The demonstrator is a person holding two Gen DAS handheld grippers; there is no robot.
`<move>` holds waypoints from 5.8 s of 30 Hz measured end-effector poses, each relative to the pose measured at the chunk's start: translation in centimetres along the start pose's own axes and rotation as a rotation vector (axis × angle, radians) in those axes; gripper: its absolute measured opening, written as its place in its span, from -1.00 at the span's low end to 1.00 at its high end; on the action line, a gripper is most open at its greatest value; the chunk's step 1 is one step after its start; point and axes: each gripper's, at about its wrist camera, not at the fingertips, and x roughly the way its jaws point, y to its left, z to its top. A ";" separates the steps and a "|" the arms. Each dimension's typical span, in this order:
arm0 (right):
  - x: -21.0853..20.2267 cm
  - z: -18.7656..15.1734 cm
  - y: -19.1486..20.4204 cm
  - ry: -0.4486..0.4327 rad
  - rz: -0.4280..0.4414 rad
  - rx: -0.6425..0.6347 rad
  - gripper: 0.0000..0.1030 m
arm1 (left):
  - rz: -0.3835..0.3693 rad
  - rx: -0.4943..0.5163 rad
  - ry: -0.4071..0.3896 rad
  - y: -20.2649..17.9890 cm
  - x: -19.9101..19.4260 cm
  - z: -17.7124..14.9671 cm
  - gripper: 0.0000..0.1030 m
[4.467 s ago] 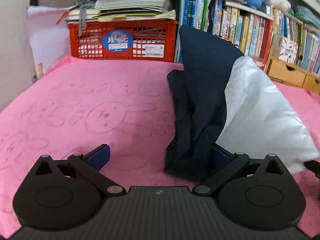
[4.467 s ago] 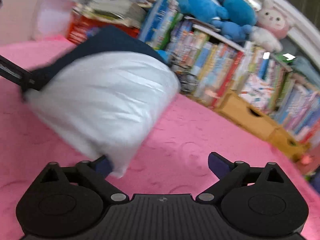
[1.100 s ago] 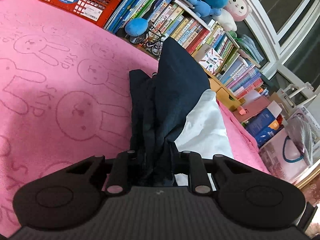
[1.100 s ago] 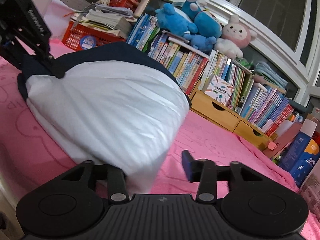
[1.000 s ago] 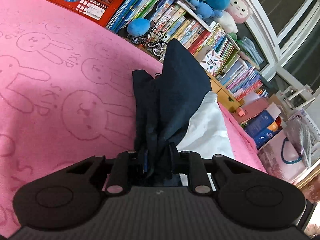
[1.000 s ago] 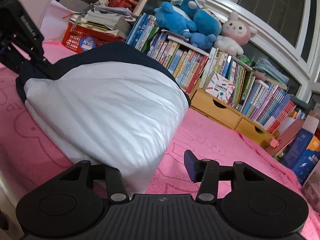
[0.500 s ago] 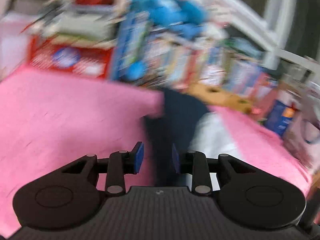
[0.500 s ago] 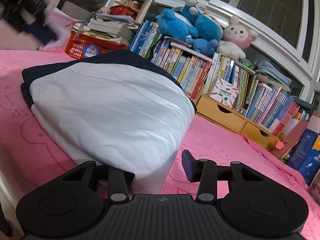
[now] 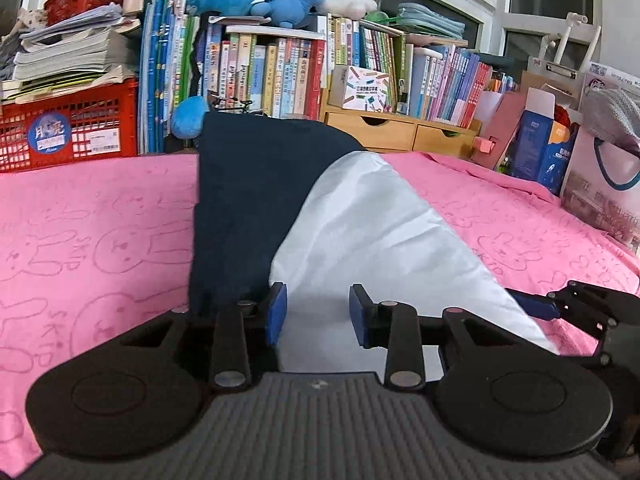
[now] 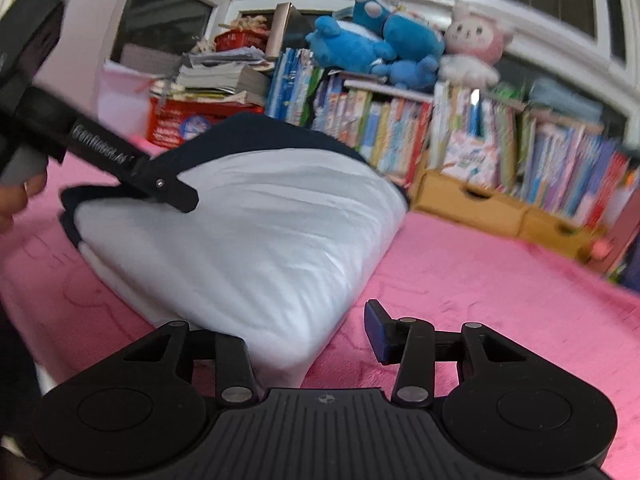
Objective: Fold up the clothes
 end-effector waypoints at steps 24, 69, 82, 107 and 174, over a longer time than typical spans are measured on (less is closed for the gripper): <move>-3.7 11.7 -3.9 0.197 0.388 -0.309 0.24 | -0.100 -0.054 -0.104 2.7 -0.5 -3.5 0.00; 1.1 3.8 2.6 0.007 0.145 -0.011 -0.07 | -0.078 0.008 -0.026 3.5 -4.7 -2.2 0.43; -3.2 2.7 -0.8 0.037 0.367 0.102 -0.05 | 0.106 0.116 0.001 -3.1 1.0 -1.8 0.74; 25.8 17.0 7.1 0.356 0.129 -0.071 -0.36 | -0.034 0.102 -0.130 -0.9 -0.8 -5.0 0.87; -2.2 -1.1 -5.5 0.121 0.491 0.910 0.20 | -0.083 -0.015 0.035 -0.8 -2.7 -4.0 1.00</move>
